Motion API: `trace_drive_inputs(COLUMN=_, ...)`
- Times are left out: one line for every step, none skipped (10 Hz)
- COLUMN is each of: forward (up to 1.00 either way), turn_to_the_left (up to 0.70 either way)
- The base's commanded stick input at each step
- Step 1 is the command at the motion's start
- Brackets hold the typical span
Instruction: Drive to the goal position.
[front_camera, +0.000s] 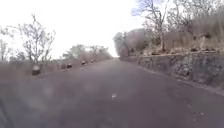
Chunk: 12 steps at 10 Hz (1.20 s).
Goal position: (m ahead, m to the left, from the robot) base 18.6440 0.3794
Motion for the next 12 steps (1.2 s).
trace_drive_inputs(forward=0.7, turn_to_the_left=0.0)
trace_drive_inputs(forward=0.7, turn_to_the_left=0.0)
trace_drive_inputs(forward=0.7, turn_to_the_left=0.0)
trace_drive_inputs(forward=0.7, turn_to_the_left=0.0)
trace_drive_inputs(forward=0.7, turn_to_the_left=0.0)
trace_drive_inputs(forward=0.7, turn_to_the_left=0.0)
trace_drive_inputs(forward=0.7, turn_to_the_left=0.0)
trace_drive_inputs(forward=0.7, turn_to_the_left=0.0)
trace_drive_inputs(forward=0.7, turn_to_the_left=0.0)
trace_drive_inputs(forward=0.7, turn_to_the_left=0.0)
trace_drive_inputs(forward=0.7, turn_to_the_left=0.0)
trace_drive_inputs(forward=0.7, turn_to_the_left=0.0)
